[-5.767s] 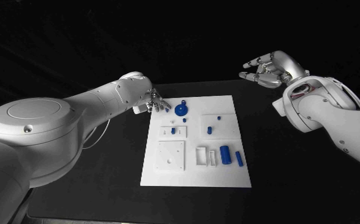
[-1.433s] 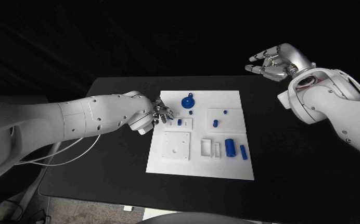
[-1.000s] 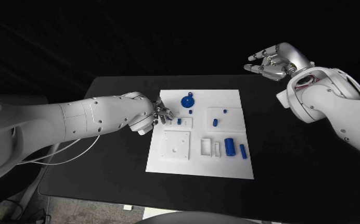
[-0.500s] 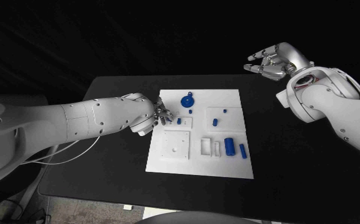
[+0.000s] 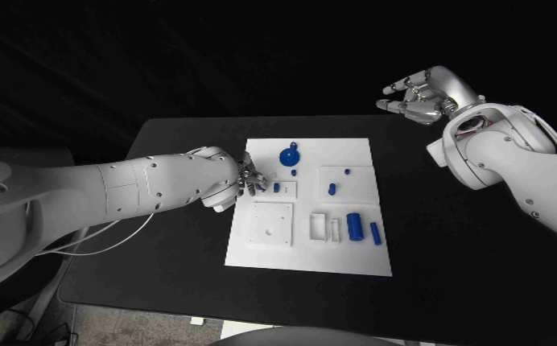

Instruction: Assemble the parts on the task board

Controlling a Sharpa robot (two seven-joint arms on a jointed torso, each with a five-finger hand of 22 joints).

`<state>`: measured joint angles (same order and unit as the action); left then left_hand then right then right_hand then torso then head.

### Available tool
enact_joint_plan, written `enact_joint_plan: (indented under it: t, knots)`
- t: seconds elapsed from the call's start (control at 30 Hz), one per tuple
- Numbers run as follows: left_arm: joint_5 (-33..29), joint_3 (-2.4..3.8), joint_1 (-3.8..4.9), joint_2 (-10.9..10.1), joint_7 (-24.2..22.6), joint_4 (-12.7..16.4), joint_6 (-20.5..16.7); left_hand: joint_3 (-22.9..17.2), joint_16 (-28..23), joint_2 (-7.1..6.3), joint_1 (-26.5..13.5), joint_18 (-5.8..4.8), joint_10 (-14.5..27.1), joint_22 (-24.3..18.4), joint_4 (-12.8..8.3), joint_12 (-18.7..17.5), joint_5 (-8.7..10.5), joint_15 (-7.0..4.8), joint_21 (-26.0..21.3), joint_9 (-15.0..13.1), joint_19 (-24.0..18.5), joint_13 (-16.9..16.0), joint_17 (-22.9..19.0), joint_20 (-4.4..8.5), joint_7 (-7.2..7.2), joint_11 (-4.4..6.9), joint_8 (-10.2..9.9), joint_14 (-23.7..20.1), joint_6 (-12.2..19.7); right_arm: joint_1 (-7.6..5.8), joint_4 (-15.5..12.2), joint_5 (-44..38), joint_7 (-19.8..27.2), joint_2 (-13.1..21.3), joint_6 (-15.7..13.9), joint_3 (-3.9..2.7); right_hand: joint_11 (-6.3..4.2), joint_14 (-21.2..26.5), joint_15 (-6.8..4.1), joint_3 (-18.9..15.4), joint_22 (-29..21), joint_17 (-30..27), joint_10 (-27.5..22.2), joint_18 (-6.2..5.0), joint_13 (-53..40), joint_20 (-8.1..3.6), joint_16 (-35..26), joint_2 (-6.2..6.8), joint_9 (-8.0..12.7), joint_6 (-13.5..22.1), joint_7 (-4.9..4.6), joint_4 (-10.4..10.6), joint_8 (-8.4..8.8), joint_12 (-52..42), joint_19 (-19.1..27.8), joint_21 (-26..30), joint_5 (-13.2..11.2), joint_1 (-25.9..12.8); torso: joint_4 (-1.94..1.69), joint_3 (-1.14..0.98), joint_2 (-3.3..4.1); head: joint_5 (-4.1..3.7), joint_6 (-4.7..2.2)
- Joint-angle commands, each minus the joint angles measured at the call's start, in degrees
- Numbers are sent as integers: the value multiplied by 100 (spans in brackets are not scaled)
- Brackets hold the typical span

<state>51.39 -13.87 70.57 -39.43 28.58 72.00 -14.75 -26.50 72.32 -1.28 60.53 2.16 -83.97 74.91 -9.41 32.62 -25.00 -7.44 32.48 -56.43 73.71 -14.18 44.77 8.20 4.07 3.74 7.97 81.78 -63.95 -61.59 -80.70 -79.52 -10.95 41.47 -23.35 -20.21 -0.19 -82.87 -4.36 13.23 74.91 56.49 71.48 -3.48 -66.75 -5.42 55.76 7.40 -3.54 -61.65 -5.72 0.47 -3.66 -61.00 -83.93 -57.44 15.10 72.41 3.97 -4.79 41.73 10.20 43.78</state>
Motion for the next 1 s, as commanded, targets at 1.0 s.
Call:
enact_joint_plan:
  t: [1.0]
  knots:
    - [169, 1, -24, -9, 11, -13, 374, -133, 21, 52, 21, 73, -276, 94, -103, 16, -11, -10, 32, -24, -14, 29, -49, -10, -484, 34, 49, 26, -478, 17, 2, 0, 24, 10, 88, -3, 1, 5, 13, 32, 749, -3, -10, -69, -3, 16, -34, 3, -3, -8, 0, 9, 12, 26, -166, 31, 16, -3, 1, 5, 4, 4, 10]
